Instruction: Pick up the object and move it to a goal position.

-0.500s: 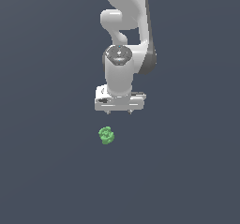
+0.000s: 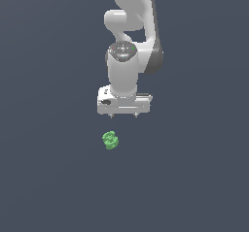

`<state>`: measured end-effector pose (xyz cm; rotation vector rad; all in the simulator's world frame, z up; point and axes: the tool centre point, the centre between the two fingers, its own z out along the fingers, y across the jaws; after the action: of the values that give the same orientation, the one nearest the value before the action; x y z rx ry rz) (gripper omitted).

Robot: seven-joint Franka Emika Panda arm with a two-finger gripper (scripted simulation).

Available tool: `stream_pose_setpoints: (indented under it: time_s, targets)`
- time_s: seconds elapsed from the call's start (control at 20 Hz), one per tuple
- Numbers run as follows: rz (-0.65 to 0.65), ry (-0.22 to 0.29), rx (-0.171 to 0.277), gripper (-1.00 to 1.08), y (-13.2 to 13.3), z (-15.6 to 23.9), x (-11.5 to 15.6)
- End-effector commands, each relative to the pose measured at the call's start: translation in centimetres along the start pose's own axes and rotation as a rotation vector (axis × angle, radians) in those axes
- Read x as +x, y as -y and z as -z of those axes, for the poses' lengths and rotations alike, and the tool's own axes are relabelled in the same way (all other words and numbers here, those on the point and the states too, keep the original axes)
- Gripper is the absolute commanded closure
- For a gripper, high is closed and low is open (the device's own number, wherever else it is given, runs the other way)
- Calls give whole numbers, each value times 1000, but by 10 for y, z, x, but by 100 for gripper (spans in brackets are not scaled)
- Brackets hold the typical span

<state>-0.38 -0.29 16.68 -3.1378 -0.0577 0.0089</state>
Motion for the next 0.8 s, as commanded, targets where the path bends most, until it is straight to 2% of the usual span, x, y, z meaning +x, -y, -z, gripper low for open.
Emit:
stream_pose_setpoints:
  time_s: [0.0,0.4,0.75]
  targets:
    - [1,-3,1,-92,0,2,1]
    - [9,-2,0,-92,-1,0,2]
    - [74,-2,-3,-92,-10,-10,10]
